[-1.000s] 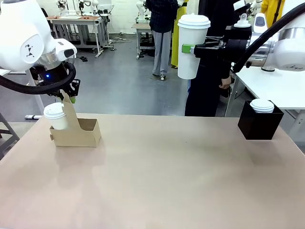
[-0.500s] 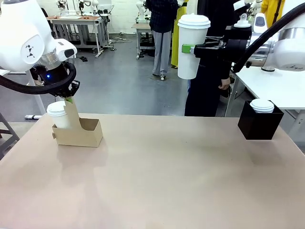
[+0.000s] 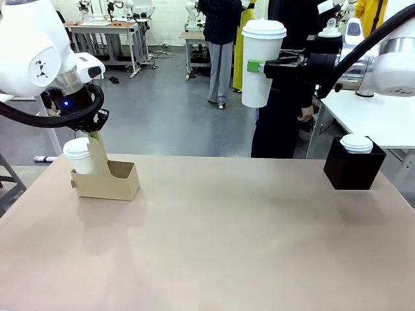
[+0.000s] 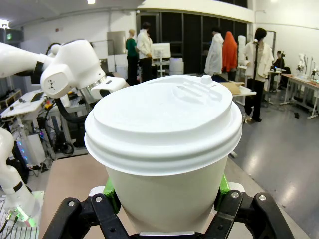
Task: Pour a drink into a cup and package it in a carrier.
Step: Position the Cup Carrier in the center of the table.
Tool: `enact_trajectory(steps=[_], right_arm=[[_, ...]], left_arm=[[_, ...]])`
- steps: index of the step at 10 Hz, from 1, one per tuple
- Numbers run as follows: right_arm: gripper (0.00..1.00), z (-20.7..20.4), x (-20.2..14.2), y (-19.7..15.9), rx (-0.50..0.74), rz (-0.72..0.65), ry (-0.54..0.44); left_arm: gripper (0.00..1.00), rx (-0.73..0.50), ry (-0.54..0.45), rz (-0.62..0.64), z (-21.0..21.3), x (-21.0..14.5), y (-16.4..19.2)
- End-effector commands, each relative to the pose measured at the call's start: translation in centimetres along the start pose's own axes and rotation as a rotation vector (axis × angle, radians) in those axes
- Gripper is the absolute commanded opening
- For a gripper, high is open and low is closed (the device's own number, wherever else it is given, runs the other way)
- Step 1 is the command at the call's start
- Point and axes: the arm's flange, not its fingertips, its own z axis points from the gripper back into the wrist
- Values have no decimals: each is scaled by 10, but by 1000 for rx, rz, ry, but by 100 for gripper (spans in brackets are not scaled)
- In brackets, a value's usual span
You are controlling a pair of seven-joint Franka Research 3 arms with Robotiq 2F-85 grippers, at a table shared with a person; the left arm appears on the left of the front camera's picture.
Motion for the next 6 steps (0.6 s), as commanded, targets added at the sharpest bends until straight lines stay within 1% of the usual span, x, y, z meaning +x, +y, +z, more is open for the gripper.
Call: enact_trajectory(steps=[1, 3, 5, 6], right_arm=[[81, -3, 4, -1, -9, 25, 0], [81, -3, 4, -1, -9, 25, 0], [81, -3, 4, -1, -9, 25, 0], [81, -3, 4, -1, -9, 25, 0]], left_arm=[[2, 27, -69, 43, 31, -15, -7], [2, 45, -112, 24, 67, -28, -27], [2, 25, -136, 4, 102, -51, -64], [2, 8, -134, -1, 120, -69, -90]])
